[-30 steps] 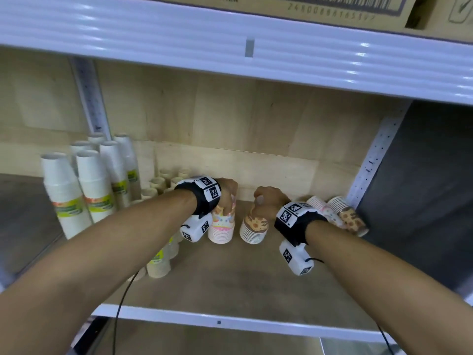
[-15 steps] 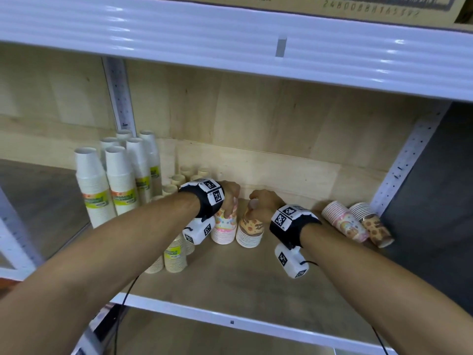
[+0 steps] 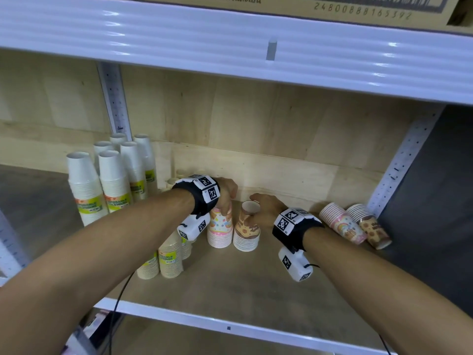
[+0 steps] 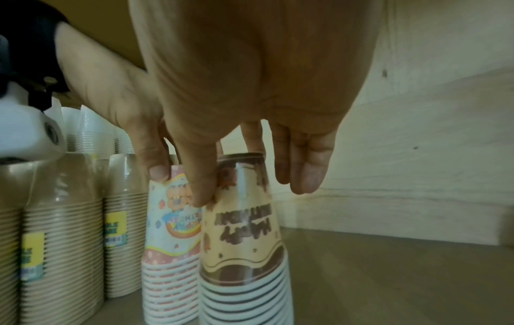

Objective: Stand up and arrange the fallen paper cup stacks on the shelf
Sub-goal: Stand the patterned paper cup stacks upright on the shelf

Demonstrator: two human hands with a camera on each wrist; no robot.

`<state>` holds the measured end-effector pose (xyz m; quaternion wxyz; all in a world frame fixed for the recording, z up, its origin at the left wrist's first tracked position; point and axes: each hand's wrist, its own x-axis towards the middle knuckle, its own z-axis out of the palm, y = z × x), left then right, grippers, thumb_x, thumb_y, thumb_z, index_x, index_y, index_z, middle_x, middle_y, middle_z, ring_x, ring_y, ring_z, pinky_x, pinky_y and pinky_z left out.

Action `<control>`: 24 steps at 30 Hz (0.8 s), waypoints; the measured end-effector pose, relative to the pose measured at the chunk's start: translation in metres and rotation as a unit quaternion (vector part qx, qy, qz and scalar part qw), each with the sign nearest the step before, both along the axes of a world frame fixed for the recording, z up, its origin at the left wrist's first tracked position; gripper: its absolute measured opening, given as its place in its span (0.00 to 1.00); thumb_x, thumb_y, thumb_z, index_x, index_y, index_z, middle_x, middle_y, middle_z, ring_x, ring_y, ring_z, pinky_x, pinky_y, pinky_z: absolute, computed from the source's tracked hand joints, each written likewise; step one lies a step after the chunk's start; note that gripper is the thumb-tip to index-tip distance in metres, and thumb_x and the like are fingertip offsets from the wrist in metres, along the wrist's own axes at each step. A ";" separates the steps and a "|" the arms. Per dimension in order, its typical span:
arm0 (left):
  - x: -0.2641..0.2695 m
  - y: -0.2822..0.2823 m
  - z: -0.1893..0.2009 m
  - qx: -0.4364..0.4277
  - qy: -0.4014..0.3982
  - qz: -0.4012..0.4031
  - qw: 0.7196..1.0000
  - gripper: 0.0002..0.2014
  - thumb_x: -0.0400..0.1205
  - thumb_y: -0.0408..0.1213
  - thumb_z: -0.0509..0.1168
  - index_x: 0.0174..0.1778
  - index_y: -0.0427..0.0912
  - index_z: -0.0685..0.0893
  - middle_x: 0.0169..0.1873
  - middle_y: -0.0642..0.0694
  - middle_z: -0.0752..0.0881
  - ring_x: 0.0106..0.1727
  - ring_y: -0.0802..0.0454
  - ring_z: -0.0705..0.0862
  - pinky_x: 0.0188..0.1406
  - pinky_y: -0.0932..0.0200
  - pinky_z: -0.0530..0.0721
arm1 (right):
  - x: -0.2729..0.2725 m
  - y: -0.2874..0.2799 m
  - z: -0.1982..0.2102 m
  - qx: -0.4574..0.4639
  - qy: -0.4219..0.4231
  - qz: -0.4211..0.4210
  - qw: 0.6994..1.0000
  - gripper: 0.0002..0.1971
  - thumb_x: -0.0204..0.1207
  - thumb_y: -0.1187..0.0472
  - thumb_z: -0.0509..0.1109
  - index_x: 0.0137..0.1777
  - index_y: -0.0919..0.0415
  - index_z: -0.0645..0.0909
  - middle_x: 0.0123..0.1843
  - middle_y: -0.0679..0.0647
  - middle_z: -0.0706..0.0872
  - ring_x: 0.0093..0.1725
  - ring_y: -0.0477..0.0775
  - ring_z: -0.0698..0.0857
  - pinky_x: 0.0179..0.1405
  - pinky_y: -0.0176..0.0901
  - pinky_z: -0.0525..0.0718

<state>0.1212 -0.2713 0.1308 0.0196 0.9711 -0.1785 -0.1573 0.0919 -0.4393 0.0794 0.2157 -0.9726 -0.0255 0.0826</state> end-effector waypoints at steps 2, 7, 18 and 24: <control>0.003 -0.004 0.006 -0.002 0.000 -0.003 1.000 0.31 0.71 0.34 0.78 0.70 0.44 0.76 0.71 0.47 0.73 0.64 0.46 0.76 0.51 0.58 0.78 | -0.004 -0.008 0.005 -0.007 -0.001 0.012 1.000 0.35 0.61 0.47 0.80 0.68 0.57 0.76 0.67 0.55 0.82 0.62 0.57 0.82 0.61 0.49 0.81; 0.013 -0.023 0.020 -0.030 -0.045 -0.016 0.998 0.25 0.74 0.36 0.76 0.67 0.49 0.78 0.63 0.51 0.75 0.56 0.49 0.78 0.43 0.62 0.75 | -0.007 -0.051 0.009 -0.006 0.018 -0.017 1.000 0.44 0.68 0.50 0.81 0.82 0.53 0.64 0.79 0.55 0.72 0.76 0.57 0.73 0.66 0.43 0.73; 0.022 -0.138 0.022 -0.113 -0.038 -0.118 0.986 0.25 0.76 0.34 0.75 0.69 0.49 0.78 0.68 0.48 0.75 0.64 0.47 0.78 0.56 0.56 0.78 | -0.012 -0.172 -0.003 -0.103 -0.053 -0.143 0.983 0.28 0.71 0.41 0.71 0.68 0.52 0.74 0.65 0.54 0.80 0.64 0.60 0.81 0.58 0.50 0.79; 0.015 -0.214 -0.004 -0.136 -0.026 -0.196 0.971 0.29 0.74 0.35 0.77 0.71 0.47 0.76 0.67 0.46 0.77 0.63 0.47 0.79 0.50 0.60 0.75 | -0.016 -0.237 -0.023 -0.096 -0.072 -0.273 0.954 0.22 0.76 0.53 0.67 0.69 0.57 0.75 0.68 0.61 0.78 0.65 0.64 0.81 0.65 0.52 0.81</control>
